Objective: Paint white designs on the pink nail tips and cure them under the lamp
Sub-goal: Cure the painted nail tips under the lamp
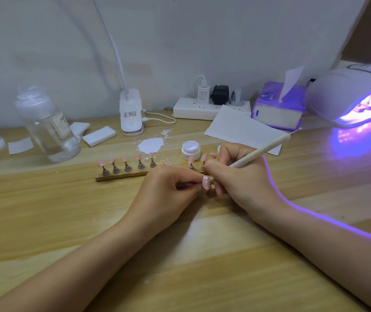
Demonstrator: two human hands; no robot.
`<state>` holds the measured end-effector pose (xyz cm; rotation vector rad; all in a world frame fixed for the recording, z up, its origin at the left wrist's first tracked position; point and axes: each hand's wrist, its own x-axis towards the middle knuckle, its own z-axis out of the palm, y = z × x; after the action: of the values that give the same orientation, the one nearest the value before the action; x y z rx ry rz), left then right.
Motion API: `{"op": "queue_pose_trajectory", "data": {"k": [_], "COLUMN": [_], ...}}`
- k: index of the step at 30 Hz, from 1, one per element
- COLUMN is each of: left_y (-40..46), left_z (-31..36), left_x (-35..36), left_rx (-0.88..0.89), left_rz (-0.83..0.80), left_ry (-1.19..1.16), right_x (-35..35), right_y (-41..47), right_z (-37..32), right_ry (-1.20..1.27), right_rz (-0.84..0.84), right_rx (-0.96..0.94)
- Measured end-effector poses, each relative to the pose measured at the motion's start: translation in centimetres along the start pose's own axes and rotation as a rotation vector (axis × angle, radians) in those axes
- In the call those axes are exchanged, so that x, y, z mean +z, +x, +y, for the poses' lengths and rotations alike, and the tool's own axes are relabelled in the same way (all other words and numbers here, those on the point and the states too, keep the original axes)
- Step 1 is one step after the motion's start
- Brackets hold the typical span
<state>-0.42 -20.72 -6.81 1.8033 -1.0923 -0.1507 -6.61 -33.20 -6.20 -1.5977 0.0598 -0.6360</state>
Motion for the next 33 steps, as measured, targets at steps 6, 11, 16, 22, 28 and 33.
{"op": "queue_pose_trajectory", "data": {"k": [6, 11, 16, 22, 28, 33], "left_y": [0.0, -0.03, 0.0, 0.02, 0.06, -0.01], "left_z": [0.02, 0.04, 0.08, 0.19, 0.1, 0.11], "left_x": [-0.02, -0.01, 0.0, -0.05, -0.01, -0.04], "left_rx": [0.002, 0.001, -0.001, 0.006, 0.004, 0.01], "left_rz": [-0.001, 0.001, 0.007, -0.006, 0.003, 0.007], "left_ry": [0.008, -0.005, 0.003, -0.011, -0.008, -0.003], "right_x": [0.0, 0.04, 0.0, 0.06, 0.08, 0.07], "right_y": [-0.04, -0.03, 0.01, 0.0, -0.05, -0.05], "right_z": [-0.06, 0.02, 0.07, -0.01, -0.05, -0.02], "right_ry": [0.001, 0.005, -0.007, -0.002, 0.014, -0.002], "right_rz": [0.009, 0.016, 0.01, 0.002, 0.018, 0.0], "right_rx": [0.007, 0.003, -0.002, 0.002, 0.007, -0.005]}}
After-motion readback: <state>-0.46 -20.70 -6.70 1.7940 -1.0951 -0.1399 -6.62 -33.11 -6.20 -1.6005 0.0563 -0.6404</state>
